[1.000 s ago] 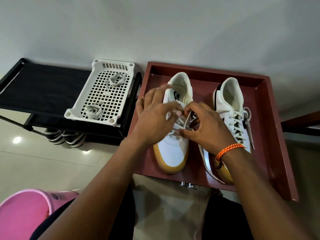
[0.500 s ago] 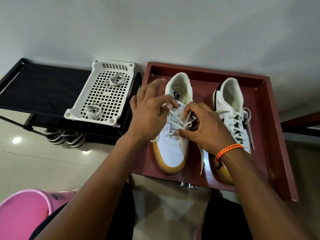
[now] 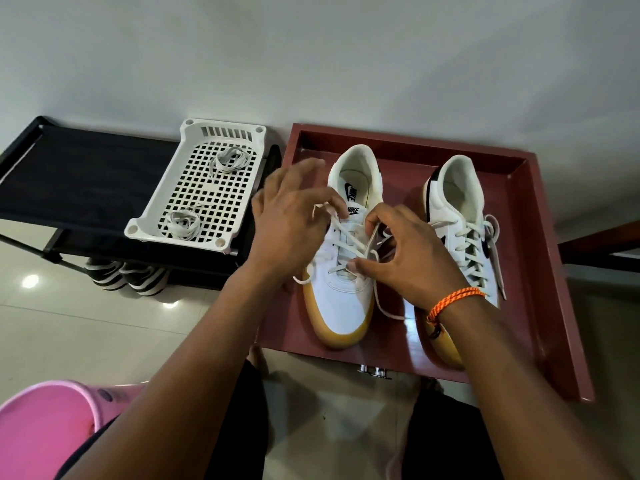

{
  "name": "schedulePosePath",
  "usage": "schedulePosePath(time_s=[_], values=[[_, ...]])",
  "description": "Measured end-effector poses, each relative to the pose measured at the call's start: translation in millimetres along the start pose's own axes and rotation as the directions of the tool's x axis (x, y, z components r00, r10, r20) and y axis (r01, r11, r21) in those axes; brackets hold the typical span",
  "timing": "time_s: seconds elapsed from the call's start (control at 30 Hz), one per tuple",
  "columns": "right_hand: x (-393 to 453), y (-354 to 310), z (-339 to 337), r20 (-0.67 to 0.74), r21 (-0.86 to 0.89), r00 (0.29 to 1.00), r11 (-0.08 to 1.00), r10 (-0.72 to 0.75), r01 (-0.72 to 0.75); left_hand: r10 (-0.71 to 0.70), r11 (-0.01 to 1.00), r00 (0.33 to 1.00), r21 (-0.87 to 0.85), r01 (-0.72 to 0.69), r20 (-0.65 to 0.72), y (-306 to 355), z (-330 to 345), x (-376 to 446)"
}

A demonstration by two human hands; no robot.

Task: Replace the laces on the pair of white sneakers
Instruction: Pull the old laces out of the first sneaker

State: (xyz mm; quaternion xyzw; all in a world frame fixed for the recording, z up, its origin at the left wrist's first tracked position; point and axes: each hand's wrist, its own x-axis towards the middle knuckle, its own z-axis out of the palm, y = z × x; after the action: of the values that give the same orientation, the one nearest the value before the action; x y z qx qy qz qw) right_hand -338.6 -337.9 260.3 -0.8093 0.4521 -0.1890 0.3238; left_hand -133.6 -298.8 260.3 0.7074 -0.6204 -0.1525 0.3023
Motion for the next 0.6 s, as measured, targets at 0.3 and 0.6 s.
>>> schedulePosePath(time_s=[0.3,0.6], values=[[0.9,1.1,1.5,0.006,0.003,1.000,1.000,-0.002,0.002,-0.034,0.999,0.995,-0.015,0.036,0.095,4.2,13.3,-3.9],[0.2,-0.5,0.2,0.000,-0.006,1.000,1.000,-0.001,0.001,0.046,0.997,0.984,0.058,-0.057,0.173,4.9,12.9,-7.4]])
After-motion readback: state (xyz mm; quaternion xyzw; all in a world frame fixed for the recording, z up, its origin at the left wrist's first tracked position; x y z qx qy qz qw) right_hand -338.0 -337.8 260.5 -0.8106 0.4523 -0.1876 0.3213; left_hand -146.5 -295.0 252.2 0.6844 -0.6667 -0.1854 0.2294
